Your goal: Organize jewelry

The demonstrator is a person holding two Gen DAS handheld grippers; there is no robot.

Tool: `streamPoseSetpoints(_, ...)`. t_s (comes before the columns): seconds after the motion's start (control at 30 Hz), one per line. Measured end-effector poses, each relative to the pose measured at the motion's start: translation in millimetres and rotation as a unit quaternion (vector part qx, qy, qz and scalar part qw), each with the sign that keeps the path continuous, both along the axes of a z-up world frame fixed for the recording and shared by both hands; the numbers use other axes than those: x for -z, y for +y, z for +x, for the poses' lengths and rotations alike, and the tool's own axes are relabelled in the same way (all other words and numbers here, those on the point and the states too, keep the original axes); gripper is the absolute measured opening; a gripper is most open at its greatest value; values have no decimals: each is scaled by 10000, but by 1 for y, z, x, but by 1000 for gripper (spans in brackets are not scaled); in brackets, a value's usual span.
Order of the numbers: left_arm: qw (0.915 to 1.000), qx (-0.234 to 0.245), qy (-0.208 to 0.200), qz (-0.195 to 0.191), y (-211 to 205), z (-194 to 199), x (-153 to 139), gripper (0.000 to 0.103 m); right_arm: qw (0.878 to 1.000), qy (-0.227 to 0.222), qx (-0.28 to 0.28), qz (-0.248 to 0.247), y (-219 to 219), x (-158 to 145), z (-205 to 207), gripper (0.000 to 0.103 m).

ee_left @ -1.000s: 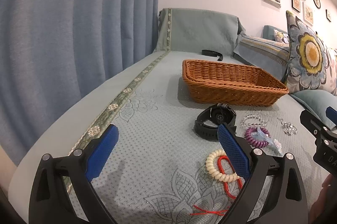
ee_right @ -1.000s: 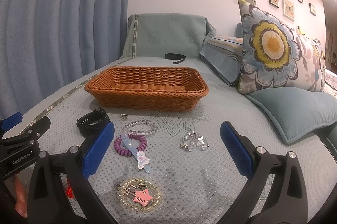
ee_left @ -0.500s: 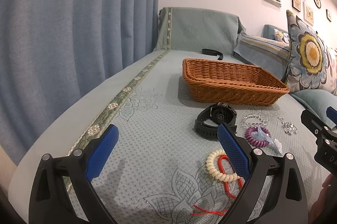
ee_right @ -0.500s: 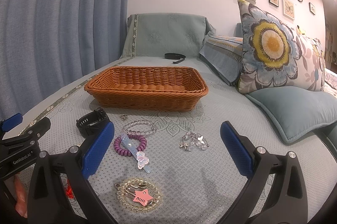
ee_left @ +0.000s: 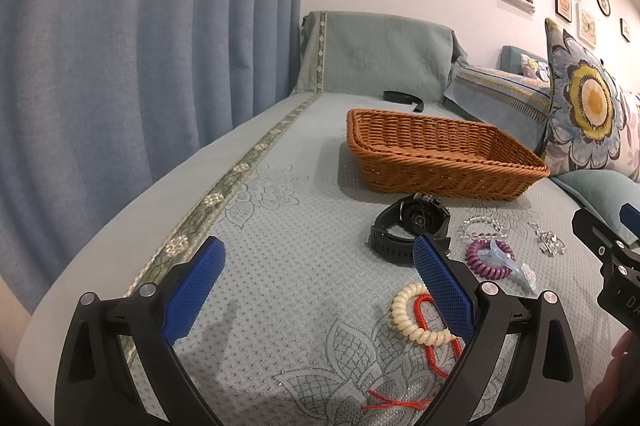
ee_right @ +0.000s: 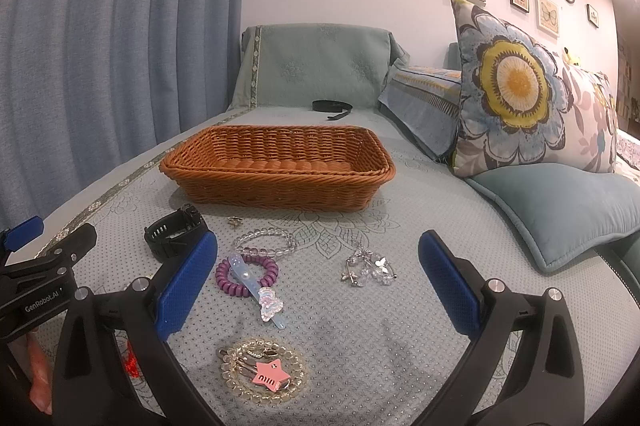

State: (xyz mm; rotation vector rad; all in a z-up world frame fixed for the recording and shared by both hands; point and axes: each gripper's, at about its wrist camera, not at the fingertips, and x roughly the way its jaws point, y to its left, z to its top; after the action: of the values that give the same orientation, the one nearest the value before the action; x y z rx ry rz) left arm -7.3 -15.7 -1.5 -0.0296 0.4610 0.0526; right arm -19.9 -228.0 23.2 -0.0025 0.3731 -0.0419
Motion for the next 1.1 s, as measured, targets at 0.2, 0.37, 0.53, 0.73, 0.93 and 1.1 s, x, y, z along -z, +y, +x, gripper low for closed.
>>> streamPoseSetpoints(0.2, 10000, -6, -5, -7, 0, 0, 0, 92, 10000, -2, 4, 1, 0, 0, 0, 96)
streamPoseSetpoints(0.37, 10000, -8, -23, 3, 0, -4, 0, 92, 10000, -5, 7, 3, 0, 0, 0, 96)
streamPoseSetpoints(0.53, 10000, 2, -55, 44, -1, -1, -2, 92, 10000, -15, 12, 4, 0, 0, 0, 96)
streamPoseSetpoints(0.73, 9999, 20, -82, 84, -3, -1, -3, 92, 10000, -17, 14, 12, 0, 0, 0, 96)
streamPoseSetpoints(0.93, 9998, 192, -75, 26, -2, -4, -7, 92, 10000, -20, -1, -7, -1, -1, -1, 96)
streamPoseSetpoints(1.1, 9988, 482, -92, -38, 19, 0, -24, 92, 9998, 83, -50, 156, -11, -7, 1, 96)
